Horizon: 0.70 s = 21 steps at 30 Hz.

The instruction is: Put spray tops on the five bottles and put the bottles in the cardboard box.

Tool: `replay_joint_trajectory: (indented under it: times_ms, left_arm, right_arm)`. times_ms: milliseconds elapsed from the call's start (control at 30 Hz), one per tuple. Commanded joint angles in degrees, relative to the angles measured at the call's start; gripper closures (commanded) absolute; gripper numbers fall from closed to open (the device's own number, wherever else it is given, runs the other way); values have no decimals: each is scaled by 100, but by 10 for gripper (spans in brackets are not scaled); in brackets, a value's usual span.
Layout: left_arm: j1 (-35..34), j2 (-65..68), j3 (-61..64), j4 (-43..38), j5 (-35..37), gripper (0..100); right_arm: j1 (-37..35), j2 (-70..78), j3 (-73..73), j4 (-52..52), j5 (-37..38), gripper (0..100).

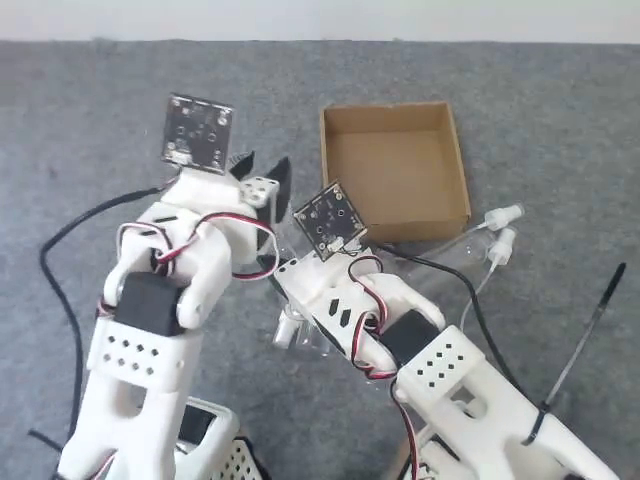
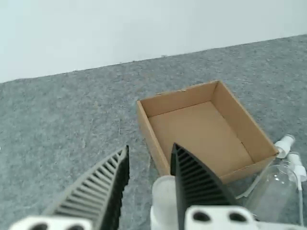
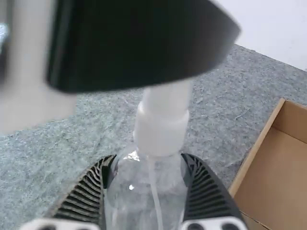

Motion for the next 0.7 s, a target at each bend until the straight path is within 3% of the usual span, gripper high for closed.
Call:
replay_joint_trajectory:
  times_ms: [0, 267, 467, 667]
  left_arm:
    - [114, 0, 4, 53, -79, 870]
    - [-527, -62, -690, 97, -290, 859]
    - [-862, -79, -1613, 826, -255, 825]
    - [-826, -1002, -673, 809, -246, 824]
  right_arm:
    - [92, -268, -79, -84, -44, 993]
    - [92, -268, -70, -75, -35, 993]
    - [330, -268, -105, -180, -35, 993]
    - [1077, -207, -440, -646, -35, 993]
